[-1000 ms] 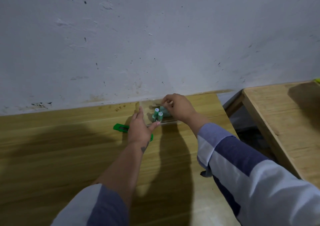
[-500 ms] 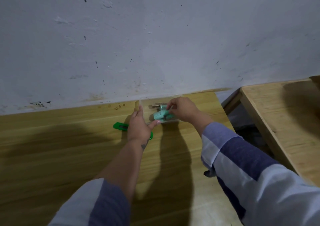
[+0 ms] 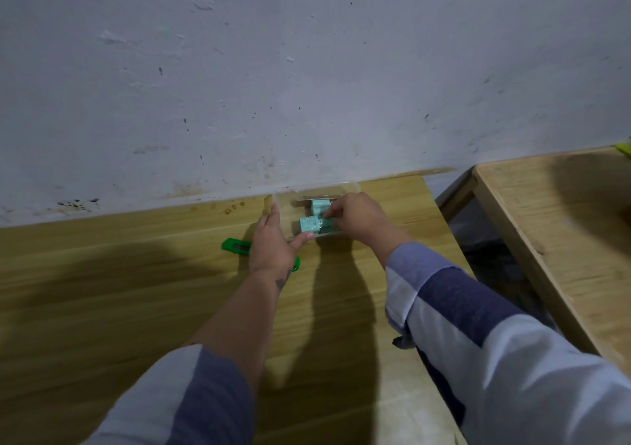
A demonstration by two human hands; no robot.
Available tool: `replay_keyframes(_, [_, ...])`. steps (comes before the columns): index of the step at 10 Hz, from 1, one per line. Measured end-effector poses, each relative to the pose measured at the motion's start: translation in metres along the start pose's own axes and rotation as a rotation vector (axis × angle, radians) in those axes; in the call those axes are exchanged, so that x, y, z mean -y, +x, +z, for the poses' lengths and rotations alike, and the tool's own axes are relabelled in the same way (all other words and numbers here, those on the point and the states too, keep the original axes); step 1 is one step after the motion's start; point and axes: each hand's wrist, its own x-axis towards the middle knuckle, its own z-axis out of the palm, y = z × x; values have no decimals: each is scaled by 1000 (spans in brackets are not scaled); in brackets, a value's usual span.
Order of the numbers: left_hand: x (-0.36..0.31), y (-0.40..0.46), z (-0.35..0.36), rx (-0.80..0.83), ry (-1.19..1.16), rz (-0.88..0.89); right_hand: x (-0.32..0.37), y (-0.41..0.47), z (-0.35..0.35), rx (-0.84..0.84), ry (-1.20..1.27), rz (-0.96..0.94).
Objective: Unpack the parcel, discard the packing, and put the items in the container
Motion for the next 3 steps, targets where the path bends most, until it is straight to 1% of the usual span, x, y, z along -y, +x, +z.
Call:
replay_keyframes(2, [-5,2,-16,83,-184,-35,1,-20,-7,-78,99,14])
replay_keyframes(3, [5,-16,-32,70,-101,67,0,-55,2,-115,166,-31])
